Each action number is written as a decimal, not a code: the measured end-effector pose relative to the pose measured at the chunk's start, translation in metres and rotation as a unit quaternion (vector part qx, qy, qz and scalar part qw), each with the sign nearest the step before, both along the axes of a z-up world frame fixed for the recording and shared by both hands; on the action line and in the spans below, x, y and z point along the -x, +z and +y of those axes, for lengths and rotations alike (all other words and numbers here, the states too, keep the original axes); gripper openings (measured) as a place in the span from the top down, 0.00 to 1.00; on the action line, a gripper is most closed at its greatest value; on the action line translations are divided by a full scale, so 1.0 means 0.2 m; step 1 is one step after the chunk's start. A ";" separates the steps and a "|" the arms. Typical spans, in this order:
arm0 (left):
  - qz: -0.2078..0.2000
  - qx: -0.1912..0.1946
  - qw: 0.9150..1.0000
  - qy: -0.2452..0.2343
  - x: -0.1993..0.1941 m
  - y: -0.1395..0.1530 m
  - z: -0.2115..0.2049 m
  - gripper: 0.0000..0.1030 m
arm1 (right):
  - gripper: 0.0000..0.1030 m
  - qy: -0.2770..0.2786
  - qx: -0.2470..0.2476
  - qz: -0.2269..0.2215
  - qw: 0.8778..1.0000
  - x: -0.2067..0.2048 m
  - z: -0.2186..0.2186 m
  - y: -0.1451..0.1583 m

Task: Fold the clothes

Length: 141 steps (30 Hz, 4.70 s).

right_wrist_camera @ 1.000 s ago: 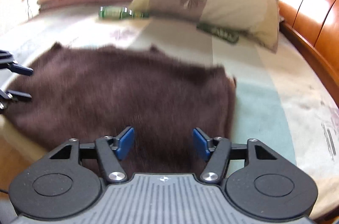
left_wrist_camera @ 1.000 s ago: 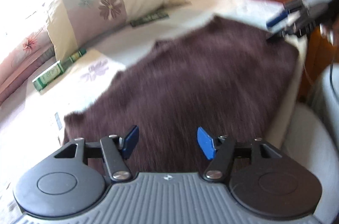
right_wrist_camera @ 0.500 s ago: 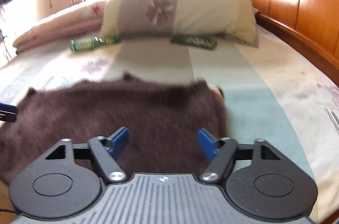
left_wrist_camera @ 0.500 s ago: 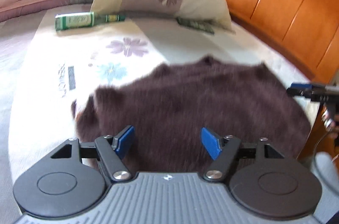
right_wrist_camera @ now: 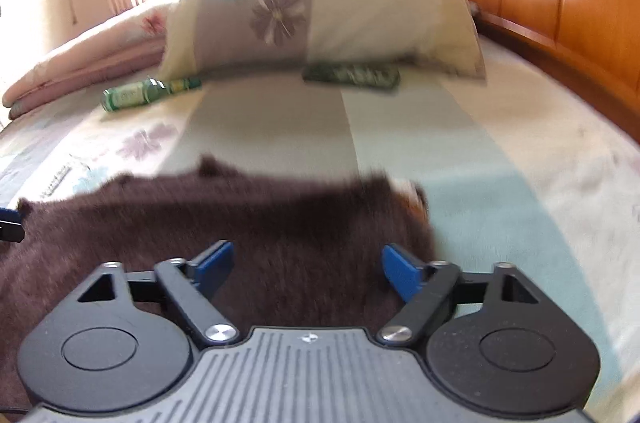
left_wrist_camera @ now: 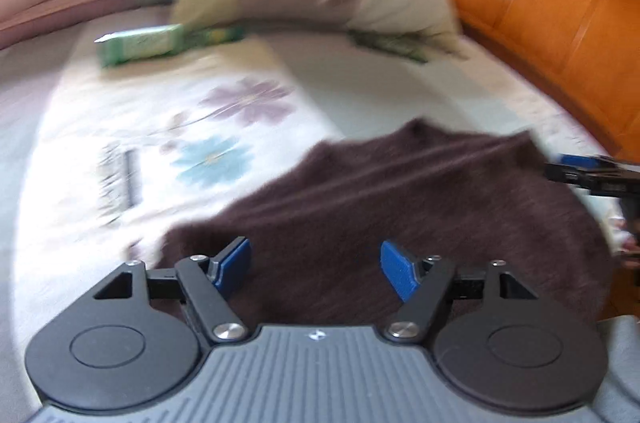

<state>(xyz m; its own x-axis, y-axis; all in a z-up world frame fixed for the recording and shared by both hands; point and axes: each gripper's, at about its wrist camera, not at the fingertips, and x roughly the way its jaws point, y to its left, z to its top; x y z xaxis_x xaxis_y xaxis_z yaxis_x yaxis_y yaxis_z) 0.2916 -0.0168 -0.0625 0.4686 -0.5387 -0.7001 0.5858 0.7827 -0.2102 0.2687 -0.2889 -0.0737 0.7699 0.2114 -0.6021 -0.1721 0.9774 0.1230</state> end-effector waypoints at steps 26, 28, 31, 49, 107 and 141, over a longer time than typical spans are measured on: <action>0.093 0.065 0.988 -0.109 -0.19 -0.12 -0.62 0.18 | 0.00 0.018 -0.025 0.053 0.998 0.12 0.02 -0.09; 0.081 0.057 0.989 -0.108 -0.17 -0.07 -0.63 0.18 | 0.00 0.018 -0.031 0.051 0.998 0.17 0.02 -0.08; 0.056 0.054 0.988 -0.134 -0.14 -0.01 -0.67 0.18 | 0.00 0.025 -0.047 0.042 0.998 0.22 0.02 -0.09; 0.034 0.031 0.997 -0.066 -0.12 0.10 -0.57 0.16 | 0.00 -0.008 -0.076 0.029 0.997 0.29 0.01 -0.11; 0.060 0.012 0.997 0.055 0.30 -0.08 0.13 0.10 | 0.00 0.080 -0.007 0.076 0.994 0.36 0.44 -0.12; 0.013 -0.007 0.997 0.074 0.03 -0.07 0.03 0.08 | 0.00 0.008 -0.009 0.021 1.000 -0.02 0.05 -0.07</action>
<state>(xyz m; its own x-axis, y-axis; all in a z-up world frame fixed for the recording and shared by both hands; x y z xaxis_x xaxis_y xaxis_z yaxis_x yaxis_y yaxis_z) 0.2848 -0.0102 -0.0767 0.5242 -0.4555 -0.7195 0.4580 0.8631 -0.2127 0.2719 -0.2791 -0.0881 0.7403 0.2344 -0.6301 -0.1821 0.9721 0.1476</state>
